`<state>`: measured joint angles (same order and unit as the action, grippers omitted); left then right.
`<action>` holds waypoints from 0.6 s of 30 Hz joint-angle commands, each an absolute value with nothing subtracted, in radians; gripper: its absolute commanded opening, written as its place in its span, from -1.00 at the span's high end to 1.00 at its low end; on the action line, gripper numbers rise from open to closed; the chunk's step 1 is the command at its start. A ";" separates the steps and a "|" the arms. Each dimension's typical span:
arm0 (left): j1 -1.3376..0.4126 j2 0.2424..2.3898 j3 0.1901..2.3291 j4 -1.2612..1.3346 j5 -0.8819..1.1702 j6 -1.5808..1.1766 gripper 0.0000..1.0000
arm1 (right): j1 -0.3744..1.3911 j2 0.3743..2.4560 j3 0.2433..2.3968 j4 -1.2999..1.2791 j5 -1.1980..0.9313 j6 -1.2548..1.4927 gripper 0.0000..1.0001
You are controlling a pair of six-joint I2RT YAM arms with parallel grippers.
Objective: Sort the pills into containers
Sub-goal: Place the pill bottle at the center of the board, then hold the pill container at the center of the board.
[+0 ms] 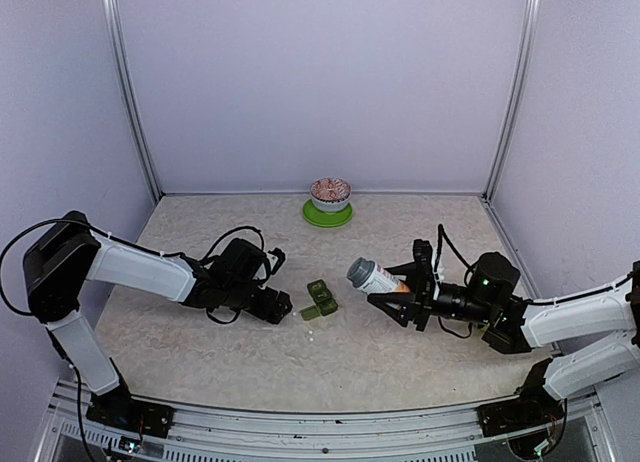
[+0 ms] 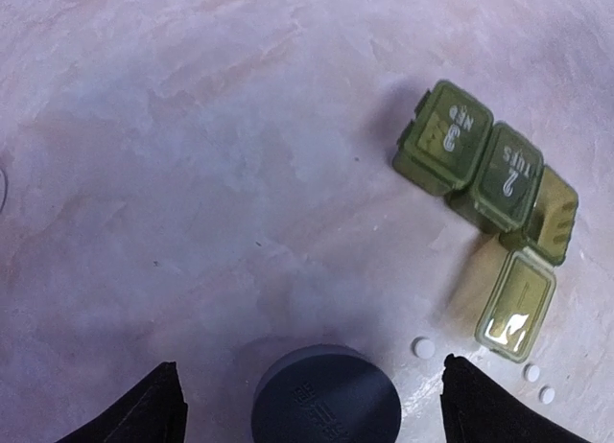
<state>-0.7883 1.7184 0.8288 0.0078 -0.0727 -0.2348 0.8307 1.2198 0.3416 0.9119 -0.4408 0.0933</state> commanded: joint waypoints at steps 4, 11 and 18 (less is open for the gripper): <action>-0.739 1.665 0.880 0.132 -0.004 -0.174 -0.97 | 0.834 1.253 0.330 0.985 -0.422 0.120 0.48; -0.714 1.740 0.943 0.281 0.208 -0.068 -0.97 | 0.840 1.243 0.322 0.975 -0.420 0.126 0.48; -0.696 1.853 0.986 0.386 0.460 0.085 -0.97 | 0.843 1.212 0.312 0.954 -0.412 0.130 0.48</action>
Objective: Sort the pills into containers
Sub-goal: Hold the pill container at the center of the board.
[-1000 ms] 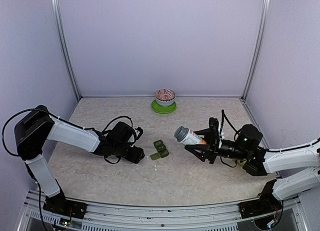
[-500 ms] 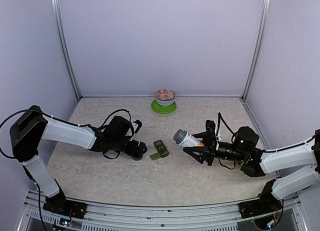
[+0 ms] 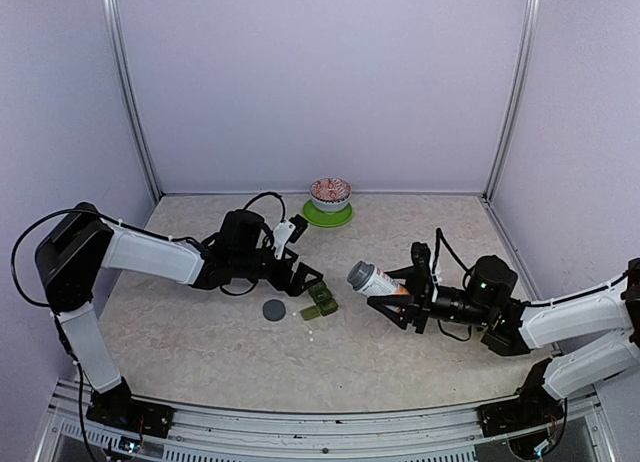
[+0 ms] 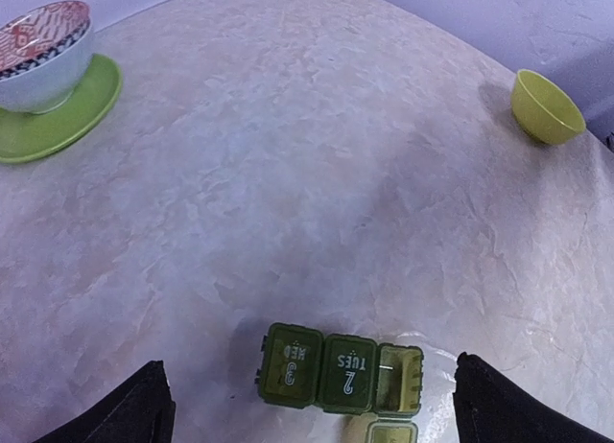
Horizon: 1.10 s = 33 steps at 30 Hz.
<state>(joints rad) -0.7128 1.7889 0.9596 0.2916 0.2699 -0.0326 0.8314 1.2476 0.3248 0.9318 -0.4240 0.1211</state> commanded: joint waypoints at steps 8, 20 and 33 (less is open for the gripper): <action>-0.654 1.946 0.988 0.504 0.613 0.152 -0.97 | 0.845 1.205 0.314 0.940 -0.415 0.137 0.48; -0.651 2.108 1.103 0.487 0.696 0.200 -0.95 | 0.851 1.227 0.336 0.923 -0.420 0.134 0.48; -0.654 2.170 1.120 0.559 0.686 0.128 -0.87 | 0.854 1.249 0.345 0.932 -0.423 0.137 0.48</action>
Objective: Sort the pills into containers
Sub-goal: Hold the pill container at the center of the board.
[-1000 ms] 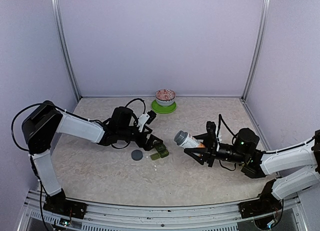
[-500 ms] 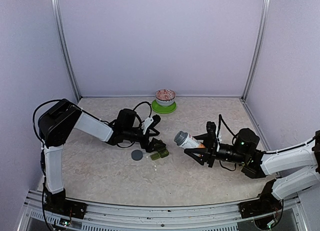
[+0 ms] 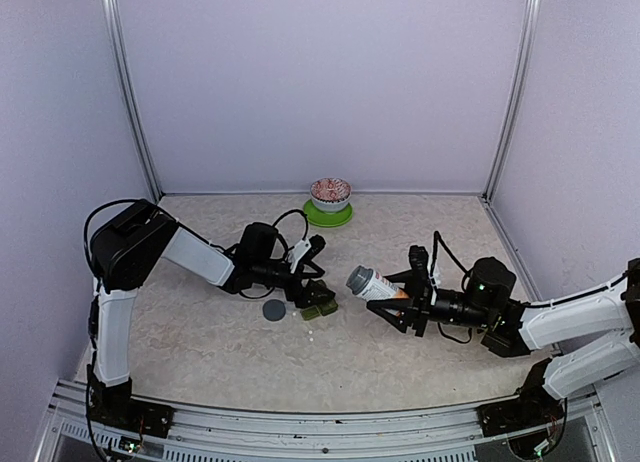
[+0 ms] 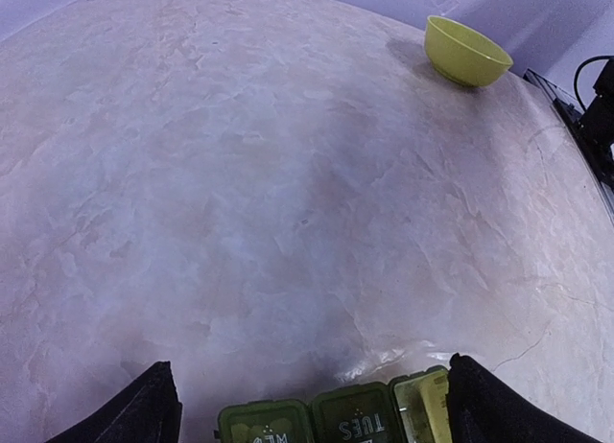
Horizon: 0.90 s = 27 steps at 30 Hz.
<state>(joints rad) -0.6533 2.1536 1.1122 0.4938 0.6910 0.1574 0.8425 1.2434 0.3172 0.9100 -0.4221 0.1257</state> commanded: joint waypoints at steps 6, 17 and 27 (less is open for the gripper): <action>-0.661 2.192 1.114 0.598 0.644 0.089 -0.84 | 0.855 1.250 0.336 0.941 -0.420 0.141 0.48; -0.669 2.213 1.087 0.661 0.654 0.062 -0.82 | 0.856 1.229 0.321 0.935 -0.405 0.140 0.47; -0.675 2.212 1.066 0.679 0.655 0.073 -0.78 | 0.857 1.235 0.319 0.937 -0.399 0.148 0.48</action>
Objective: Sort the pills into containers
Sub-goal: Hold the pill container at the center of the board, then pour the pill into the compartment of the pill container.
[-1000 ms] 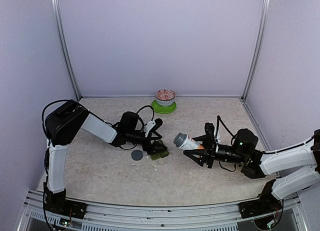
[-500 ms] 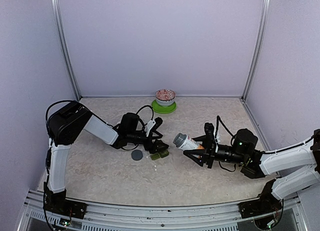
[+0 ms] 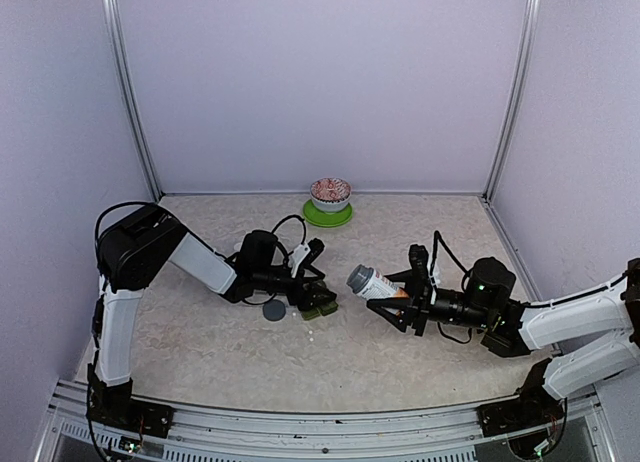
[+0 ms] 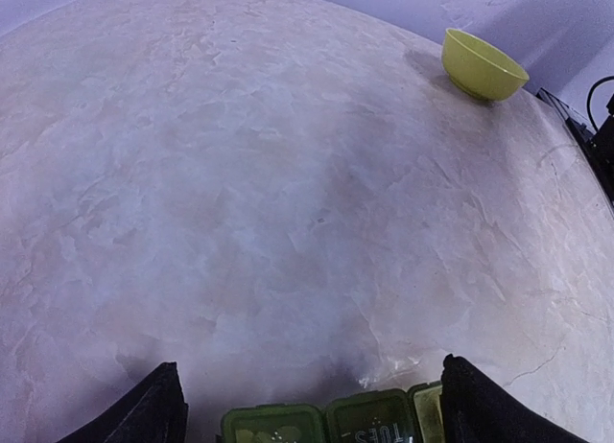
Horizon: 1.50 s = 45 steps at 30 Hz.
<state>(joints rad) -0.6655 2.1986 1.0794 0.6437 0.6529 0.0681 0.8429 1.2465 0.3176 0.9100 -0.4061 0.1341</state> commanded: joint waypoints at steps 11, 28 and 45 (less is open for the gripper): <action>-0.677 2.224 1.057 0.715 0.640 0.063 -0.74 | 0.864 1.247 0.316 0.944 -0.395 0.156 0.48; -0.684 2.230 1.045 0.734 0.619 0.065 -0.58 | 0.870 1.272 0.322 0.916 -0.344 0.163 0.48; -0.683 2.233 1.034 0.768 0.610 0.051 -0.52 | 0.906 1.444 0.388 0.889 -0.221 0.195 0.50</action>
